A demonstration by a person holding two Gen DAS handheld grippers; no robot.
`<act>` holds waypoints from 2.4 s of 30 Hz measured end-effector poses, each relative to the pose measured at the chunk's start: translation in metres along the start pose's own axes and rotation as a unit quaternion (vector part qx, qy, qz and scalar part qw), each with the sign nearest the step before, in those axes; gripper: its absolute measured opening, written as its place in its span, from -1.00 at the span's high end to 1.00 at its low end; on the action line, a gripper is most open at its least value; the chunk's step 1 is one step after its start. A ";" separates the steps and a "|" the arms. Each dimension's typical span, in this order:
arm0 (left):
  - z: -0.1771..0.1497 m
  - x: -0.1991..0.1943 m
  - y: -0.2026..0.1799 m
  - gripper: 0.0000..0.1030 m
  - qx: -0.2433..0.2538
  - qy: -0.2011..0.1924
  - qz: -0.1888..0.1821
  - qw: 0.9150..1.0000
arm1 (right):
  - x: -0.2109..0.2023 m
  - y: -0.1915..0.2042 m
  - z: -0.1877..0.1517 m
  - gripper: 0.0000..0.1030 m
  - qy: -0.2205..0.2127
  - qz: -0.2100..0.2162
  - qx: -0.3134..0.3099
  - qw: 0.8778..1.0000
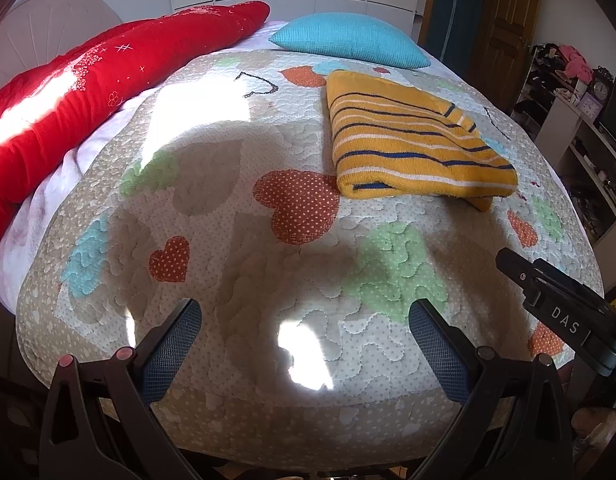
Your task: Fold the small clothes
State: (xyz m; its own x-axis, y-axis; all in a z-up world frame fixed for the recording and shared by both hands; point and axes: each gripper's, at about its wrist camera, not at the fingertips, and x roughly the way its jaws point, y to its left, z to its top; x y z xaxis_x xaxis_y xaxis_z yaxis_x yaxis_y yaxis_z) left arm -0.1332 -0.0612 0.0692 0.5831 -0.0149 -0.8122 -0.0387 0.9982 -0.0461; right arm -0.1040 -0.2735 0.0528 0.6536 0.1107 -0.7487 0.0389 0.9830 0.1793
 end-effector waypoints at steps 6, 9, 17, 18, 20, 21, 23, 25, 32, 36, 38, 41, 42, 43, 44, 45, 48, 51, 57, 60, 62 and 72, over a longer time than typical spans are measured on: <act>-0.002 0.002 -0.001 -1.00 0.000 0.004 -0.003 1.000 | 0.000 0.001 0.000 -0.41 0.001 -0.001 -0.002 1.000; -0.003 0.003 -0.001 -1.00 0.000 0.006 -0.005 1.000 | 0.000 0.001 -0.001 -0.42 0.002 -0.001 -0.004 1.000; -0.004 0.006 0.000 -1.00 -0.003 0.012 -0.009 1.000 | 0.001 0.001 -0.003 -0.42 0.004 -0.004 -0.007 1.000; -0.004 0.006 0.000 -1.00 -0.003 0.012 -0.010 1.000 | 0.001 0.001 -0.003 -0.43 0.004 -0.004 -0.006 1.000; -0.004 0.006 0.000 -1.00 -0.003 0.013 -0.011 1.000 | 0.001 0.000 -0.003 -0.43 0.005 -0.004 -0.006 1.000; -0.004 0.006 0.000 -1.00 -0.004 0.013 -0.011 1.000 | 0.001 0.001 -0.003 -0.43 0.004 -0.004 -0.006 1.000; -0.004 0.007 0.000 -1.00 -0.003 0.015 -0.012 1.000 | 0.001 0.001 -0.003 -0.43 0.004 -0.004 -0.006 1.000; -0.005 0.008 0.001 -1.00 -0.005 0.017 -0.014 1.000 | 0.001 0.000 -0.004 -0.43 0.004 -0.004 -0.005 1.000; -0.007 0.011 0.000 -1.00 -0.007 0.025 -0.018 1.000 | 0.001 -0.002 -0.004 -0.43 0.005 -0.005 -0.004 1.000; -0.007 0.012 0.000 -1.00 -0.007 0.026 -0.020 0.999 | 0.002 -0.003 -0.005 -0.43 0.006 -0.006 -0.004 1.000; -0.007 0.012 0.000 -1.00 -0.007 0.025 -0.019 0.999 | 0.002 -0.003 -0.005 -0.43 0.006 -0.005 -0.004 1.000; -0.007 0.013 0.000 -1.00 -0.007 0.026 -0.019 0.999 | 0.002 -0.002 -0.005 -0.43 0.006 -0.006 -0.005 1.000; -0.007 0.013 0.000 -1.00 -0.007 0.027 -0.020 0.999 | 0.002 -0.002 -0.005 -0.43 0.006 -0.006 -0.005 1.000; -0.008 0.013 0.000 -1.00 -0.007 0.028 -0.020 0.999 | 0.002 -0.002 -0.005 -0.43 0.006 -0.006 -0.004 1.000; -0.008 0.013 0.000 -1.00 -0.007 0.029 -0.020 0.999 | 0.002 -0.002 -0.005 -0.43 0.006 -0.006 -0.004 1.000; -0.008 0.014 -0.001 -1.00 -0.006 0.030 -0.021 0.999 | 0.001 -0.002 -0.005 -0.44 0.006 -0.006 -0.004 1.000; -0.009 0.014 -0.002 -1.00 -0.003 0.032 -0.024 0.999 | 0.002 -0.002 -0.007 -0.44 0.005 -0.006 -0.006 1.000; -0.009 0.014 -0.004 -1.00 0.000 0.031 -0.026 0.999 | 0.002 -0.001 -0.007 -0.44 0.005 -0.006 -0.006 1.000; -0.011 0.016 -0.005 -1.00 0.002 0.034 -0.028 0.999 | 0.003 -0.002 -0.008 -0.44 0.005 -0.007 -0.007 1.000; -0.011 0.016 -0.007 -1.00 0.004 0.034 -0.029 0.999 | 0.003 -0.002 -0.008 -0.44 0.005 -0.008 -0.007 1.000; -0.012 0.016 -0.007 -1.00 0.004 0.034 -0.029 0.999 | 0.002 -0.002 -0.009 -0.44 0.004 -0.008 -0.008 1.000; -0.012 0.017 -0.008 -1.00 0.003 0.034 -0.029 0.999 | 0.000 -0.001 -0.008 -0.45 0.002 -0.009 -0.012 1.000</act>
State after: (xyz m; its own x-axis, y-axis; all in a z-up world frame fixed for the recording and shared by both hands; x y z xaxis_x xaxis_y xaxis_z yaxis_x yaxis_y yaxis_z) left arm -0.1333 -0.0702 0.0488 0.5270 -0.0764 -0.8464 -0.0008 0.9959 -0.0904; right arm -0.1102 -0.2728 0.0473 0.6499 0.0925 -0.7544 0.0324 0.9883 0.1491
